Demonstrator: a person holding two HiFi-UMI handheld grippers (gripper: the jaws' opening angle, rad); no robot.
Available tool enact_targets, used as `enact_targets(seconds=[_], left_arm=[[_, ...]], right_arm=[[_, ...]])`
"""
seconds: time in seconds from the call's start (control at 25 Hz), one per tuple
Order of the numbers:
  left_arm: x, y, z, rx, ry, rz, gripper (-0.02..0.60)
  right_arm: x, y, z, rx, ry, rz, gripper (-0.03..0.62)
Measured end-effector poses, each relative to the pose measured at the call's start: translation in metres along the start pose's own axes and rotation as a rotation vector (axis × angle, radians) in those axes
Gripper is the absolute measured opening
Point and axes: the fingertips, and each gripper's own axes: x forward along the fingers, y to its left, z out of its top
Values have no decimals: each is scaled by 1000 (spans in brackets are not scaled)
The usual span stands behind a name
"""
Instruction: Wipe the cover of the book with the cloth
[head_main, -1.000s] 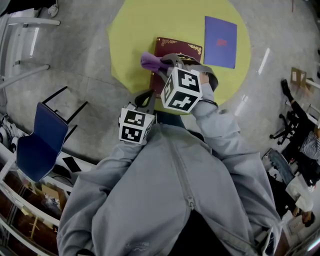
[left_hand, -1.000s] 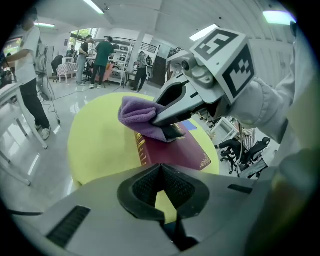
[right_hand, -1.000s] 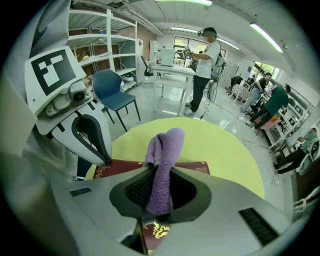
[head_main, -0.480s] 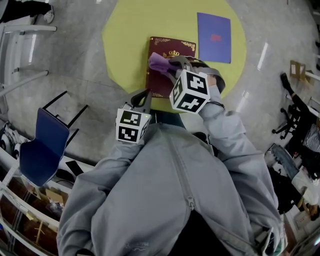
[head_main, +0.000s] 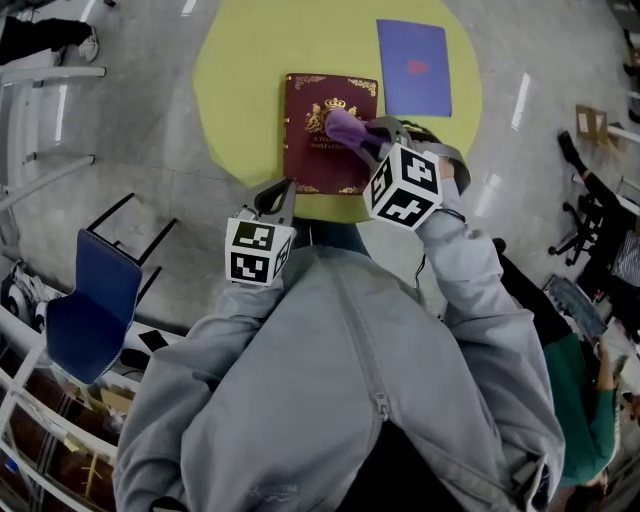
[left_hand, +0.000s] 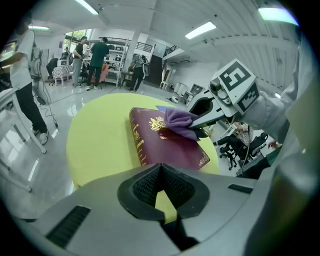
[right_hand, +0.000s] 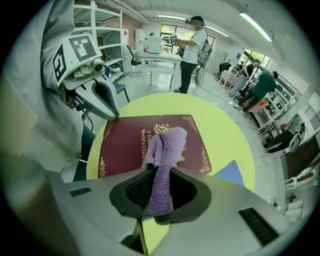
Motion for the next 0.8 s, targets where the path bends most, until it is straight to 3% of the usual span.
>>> enact_targets(seconds=[0.36,0.64,0.8], left_arm=[[-2,-2,-1,16,10,-11,18],[-10,-4,-7,119,42,-17,18],[-9,-6,-11,128,51,-34,18]], right_arm=[[-9,-5,-40,120,62,-28,86],[-18,-3,-83,214,155,-34,87],[-36,-4,-88,255,153,-69,87]])
